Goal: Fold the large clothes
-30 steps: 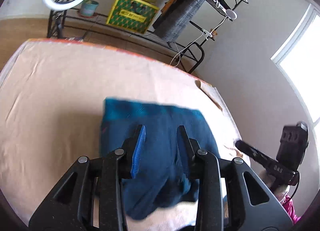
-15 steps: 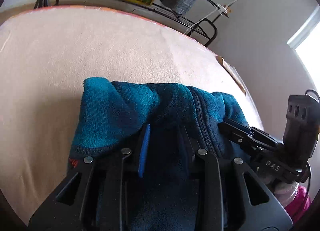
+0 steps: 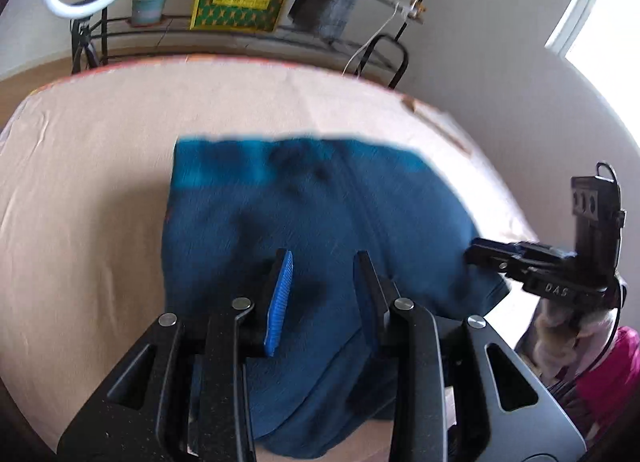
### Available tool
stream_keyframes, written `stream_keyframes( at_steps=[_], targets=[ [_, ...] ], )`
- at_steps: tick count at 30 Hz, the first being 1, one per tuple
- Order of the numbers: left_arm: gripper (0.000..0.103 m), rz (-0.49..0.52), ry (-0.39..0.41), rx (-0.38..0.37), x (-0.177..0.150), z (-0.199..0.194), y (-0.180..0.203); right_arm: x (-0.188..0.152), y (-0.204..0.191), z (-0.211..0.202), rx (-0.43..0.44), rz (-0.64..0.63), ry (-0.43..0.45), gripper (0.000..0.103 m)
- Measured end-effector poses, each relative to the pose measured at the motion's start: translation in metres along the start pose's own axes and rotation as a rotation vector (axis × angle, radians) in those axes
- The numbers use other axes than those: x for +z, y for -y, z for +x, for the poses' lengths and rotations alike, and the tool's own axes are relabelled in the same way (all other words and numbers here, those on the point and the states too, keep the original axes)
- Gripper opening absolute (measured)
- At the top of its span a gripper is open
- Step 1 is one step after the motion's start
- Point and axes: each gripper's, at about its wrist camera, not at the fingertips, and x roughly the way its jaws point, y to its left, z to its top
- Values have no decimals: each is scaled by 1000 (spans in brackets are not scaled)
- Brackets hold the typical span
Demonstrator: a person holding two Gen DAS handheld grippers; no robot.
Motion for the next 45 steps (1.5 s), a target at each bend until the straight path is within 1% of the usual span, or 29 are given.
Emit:
stream_keyframes(
  at_steps=[1,2,3,4,5,6,8,10,13,16,18,20,21,22,23,24,25,26,27,29,30,32,33,34,36,38,40,42,45],
  targets=[
    [31,-20,-33,16,-9,10,-10,-8,7,10,-21,5,-37,26],
    [31,-62,-52,-17,-21,21,-27,-15,13,17,-12,11,-57,25],
    [31,-68,-32,-53,-29,25,-34,-23,17,20,-1,4,-51,25],
    [31,-46,-17,-59,-32,23,-34,-26,18,18,5,-1,-39,25],
    [31,-2,-18,-41,-31,20,-30,-26,19,15,3,-1,-39,25],
    [31,6,-22,-35,-31,17,-28,-27,18,12,-5,0,-42,25],
    [31,-28,-38,-42,-32,6,-31,-27,16,6,-31,-10,-58,25],
    [31,-61,-38,-39,-29,-6,-35,-20,12,-6,-44,-16,-38,25],
    [31,-91,60,-35,-10,-33,-41,-17,0,-30,-10,-23,48,29],
    [31,-147,122,-45,25,-34,-51,-8,-28,-39,10,-76,116,29],
    [31,-163,134,-66,45,-27,-56,-1,-53,-32,42,-135,128,29],
    [31,-161,132,-86,69,-8,-57,4,-72,-19,39,-191,115,29],
    [31,-166,124,-89,72,-2,-61,5,-79,-12,30,-211,102,29],
    [31,-174,110,-67,78,8,-64,5,-82,-2,18,-219,84,29],
    [31,-196,81,22,80,24,-73,6,-83,9,8,-216,51,29],
    [31,-211,52,73,82,35,-78,7,-81,17,-3,-208,25,28],
    [31,-232,-12,121,75,55,-90,7,-77,25,-7,-196,3,28],
    [39,-246,-49,160,68,67,-96,7,-72,30,2,-182,-12,28],
    [46,-257,-53,152,60,73,-102,6,-67,33,22,-165,-19,28],
    [46,-254,-31,155,60,67,-102,4,-60,30,50,-149,-23,28],
    [46,-216,-17,176,63,60,-98,2,-58,27,60,-152,-29,28],
    [46,-124,32,273,63,41,-89,0,-52,19,88,-163,-44,28],
    [46,-113,67,300,61,26,-89,-1,-48,10,103,-159,-36,28],
    [46,-123,83,287,60,17,-92,-1,-42,3,124,-147,-19,28],
    [46,-157,120,215,58,-9,-94,-4,-28,-21,147,-121,66,30],
    [46,-141,137,145,48,-31,-82,-7,-19,-32,101,-110,112,33],
    [46,-125,127,61,38,-40,-64,-4,-9,-37,78,-76,135,33],
    [46,-109,109,-3,31,-41,-44,7,-8,-37,69,-75,158,33],
    [46,-73,99,-32,35,-27,-16,35,-23,-32,47,-112,212,33]
  ],
)
